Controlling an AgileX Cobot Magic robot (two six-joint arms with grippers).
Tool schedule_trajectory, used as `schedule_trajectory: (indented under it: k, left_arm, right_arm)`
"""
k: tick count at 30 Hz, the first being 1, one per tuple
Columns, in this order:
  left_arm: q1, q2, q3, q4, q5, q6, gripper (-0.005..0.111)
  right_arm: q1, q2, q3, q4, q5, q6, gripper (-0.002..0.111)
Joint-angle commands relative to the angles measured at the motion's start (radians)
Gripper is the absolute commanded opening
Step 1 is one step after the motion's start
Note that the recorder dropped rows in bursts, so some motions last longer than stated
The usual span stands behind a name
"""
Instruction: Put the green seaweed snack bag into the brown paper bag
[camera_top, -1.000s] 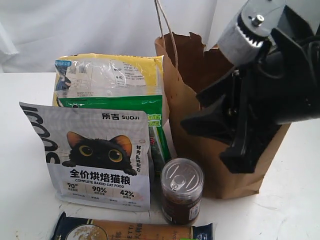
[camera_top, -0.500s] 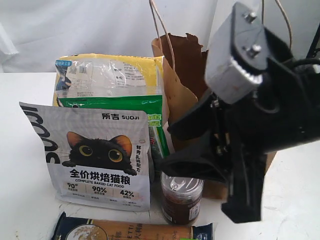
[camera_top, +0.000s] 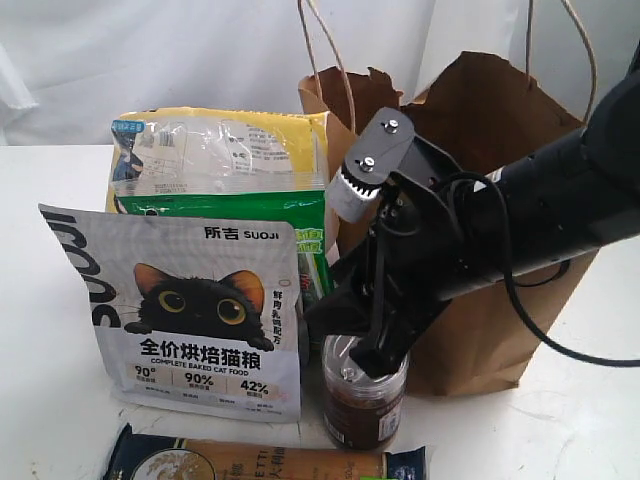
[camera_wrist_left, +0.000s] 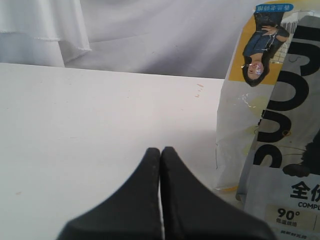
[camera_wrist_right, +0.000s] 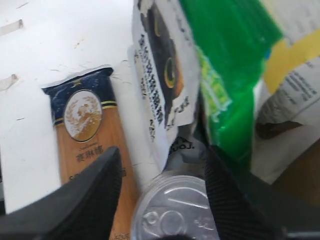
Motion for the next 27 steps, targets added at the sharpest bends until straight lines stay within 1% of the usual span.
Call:
schedule_trajectory:
  k: [1, 3, 8, 13, 20, 23, 27]
  left_arm:
    - [-0.005, -0.004, 0.005, 0.002, -0.009, -0.001, 0.0]
    - [-0.005, -0.004, 0.005, 0.002, -0.009, -0.001, 0.0]
    - [-0.005, -0.004, 0.005, 0.002, -0.009, -0.001, 0.0]
    - [-0.005, -0.004, 0.005, 0.002, -0.009, -0.001, 0.0]
    - [-0.005, -0.004, 0.005, 0.002, -0.009, -0.001, 0.0]
    - [-0.005, -0.004, 0.005, 0.002, -0.009, -0.001, 0.0]
    - [-0.005, -0.004, 0.005, 0.002, -0.009, -0.001, 0.0]
  right_arm:
    - [-0.033, 0.003, 0.003, -0.012, -0.048, 0.0, 0.048]
    - [-0.042, 0.003, 0.003, -0.012, -0.053, 0.0, 0.048]
    - [-0.044, 0.003, 0.003, 0.002, -0.13, -0.015, 0.048]
    - [-0.044, 0.006, 0.003, 0.035, -0.133, -0.073, 0.048]
    - [-0.044, 0.056, 0.003, 0.076, -0.134, -0.099, 0.048]
    - [-0.044, 0.061, 0.001, 0.08, -0.172, -0.105, 0.048]
    - [-0.044, 0.061, 0.001, 0.166, -0.2, -0.177, 0.047]
